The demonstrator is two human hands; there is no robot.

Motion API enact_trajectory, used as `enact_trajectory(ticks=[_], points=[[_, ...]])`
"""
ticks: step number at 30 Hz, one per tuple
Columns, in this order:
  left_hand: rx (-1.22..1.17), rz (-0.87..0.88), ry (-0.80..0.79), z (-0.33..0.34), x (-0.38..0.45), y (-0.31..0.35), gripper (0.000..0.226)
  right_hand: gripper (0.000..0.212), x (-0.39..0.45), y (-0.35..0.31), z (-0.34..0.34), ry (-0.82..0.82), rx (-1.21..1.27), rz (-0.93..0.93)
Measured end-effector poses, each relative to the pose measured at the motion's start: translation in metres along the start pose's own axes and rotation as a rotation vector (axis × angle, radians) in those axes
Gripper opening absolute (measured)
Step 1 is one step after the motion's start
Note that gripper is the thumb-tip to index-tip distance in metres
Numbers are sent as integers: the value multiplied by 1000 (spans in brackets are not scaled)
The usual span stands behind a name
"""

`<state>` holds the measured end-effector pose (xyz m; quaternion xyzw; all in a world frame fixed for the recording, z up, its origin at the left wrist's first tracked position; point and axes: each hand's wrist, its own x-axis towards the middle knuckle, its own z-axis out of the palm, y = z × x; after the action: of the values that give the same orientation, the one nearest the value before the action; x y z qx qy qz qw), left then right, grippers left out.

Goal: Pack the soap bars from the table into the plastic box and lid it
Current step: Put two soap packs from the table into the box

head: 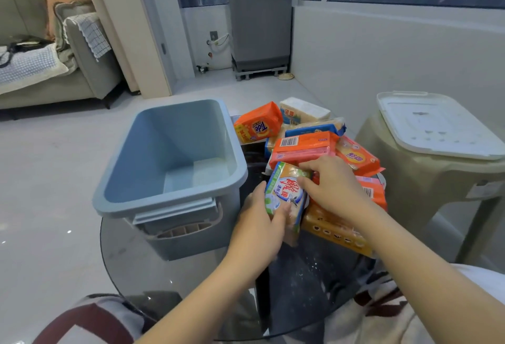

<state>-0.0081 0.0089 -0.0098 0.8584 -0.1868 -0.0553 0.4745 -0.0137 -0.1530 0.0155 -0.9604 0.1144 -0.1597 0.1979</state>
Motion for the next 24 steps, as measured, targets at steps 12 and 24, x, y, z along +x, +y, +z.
enact_trajectory(ticks=[12,24], points=[[87,-5,46,-27,-50,-15,24,36,-44,-13,-3,-122,169,-166],[-79,-133,39,-32,-47,-17,29,31,-81,-19,-3,-362,373,189]])
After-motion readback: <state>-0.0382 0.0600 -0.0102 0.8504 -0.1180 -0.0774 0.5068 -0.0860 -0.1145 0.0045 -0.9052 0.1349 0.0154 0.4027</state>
